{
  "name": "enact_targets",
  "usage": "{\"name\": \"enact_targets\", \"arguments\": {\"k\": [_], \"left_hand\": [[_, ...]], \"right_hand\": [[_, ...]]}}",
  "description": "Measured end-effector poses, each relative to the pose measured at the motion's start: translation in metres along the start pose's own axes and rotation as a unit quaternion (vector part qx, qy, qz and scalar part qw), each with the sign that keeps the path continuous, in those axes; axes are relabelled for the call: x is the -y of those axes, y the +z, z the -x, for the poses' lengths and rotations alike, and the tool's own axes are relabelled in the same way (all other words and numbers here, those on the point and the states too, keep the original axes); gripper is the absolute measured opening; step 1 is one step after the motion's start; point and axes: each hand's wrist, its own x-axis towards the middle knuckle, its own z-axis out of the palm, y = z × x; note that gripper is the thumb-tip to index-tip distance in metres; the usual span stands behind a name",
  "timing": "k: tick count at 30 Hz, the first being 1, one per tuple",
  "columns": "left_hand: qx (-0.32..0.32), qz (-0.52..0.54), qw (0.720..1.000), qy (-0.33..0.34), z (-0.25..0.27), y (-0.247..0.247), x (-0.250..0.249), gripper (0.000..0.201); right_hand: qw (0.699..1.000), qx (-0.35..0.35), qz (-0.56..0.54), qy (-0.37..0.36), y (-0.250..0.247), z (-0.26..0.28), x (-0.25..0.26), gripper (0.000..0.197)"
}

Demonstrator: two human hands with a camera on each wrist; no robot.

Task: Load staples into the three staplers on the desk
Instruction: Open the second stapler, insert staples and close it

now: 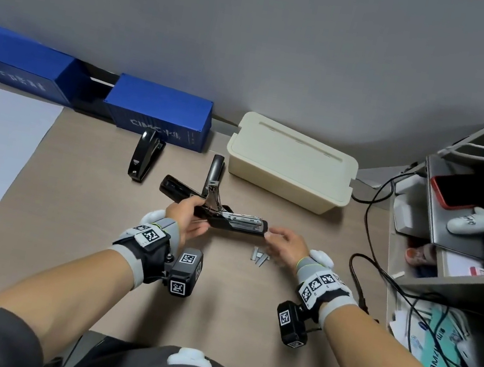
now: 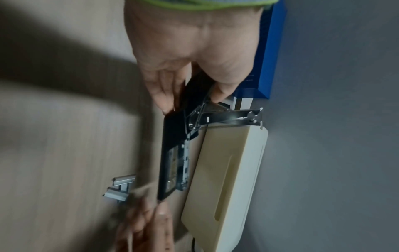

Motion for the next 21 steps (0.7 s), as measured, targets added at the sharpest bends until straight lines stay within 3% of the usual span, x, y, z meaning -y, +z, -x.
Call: {"name": "enact_targets", "arguments": {"k": [3,6,16,21], "left_hand": [[-0.017,-0.016,1.000,-0.013,-0.002,-0.008,0.005,0.030],[-0.022,-0.014,0.999,-0.022,0.000,-0.014,0.010,0.026],[-0.035,-0.010,0.999,-0.025,0.005,-0.028,0.016,0.020],[-0.029,-0.009,0.999,-0.026,0.008,-0.026,0.017,0.020]], "right_hand": [[0.988,-0.021,0.149,0.024,-0.003,-0.008,-0.023,0.015],[0.970,-0.030,0.241,0.013,0.001,-0.006,-0.026,0.014],[0.955,-0.053,0.293,-0.007,0.011,-0.004,-0.029,0.012],[0.952,-0.038,0.302,0.022,0.006,0.001,-0.034,0.015]]}}
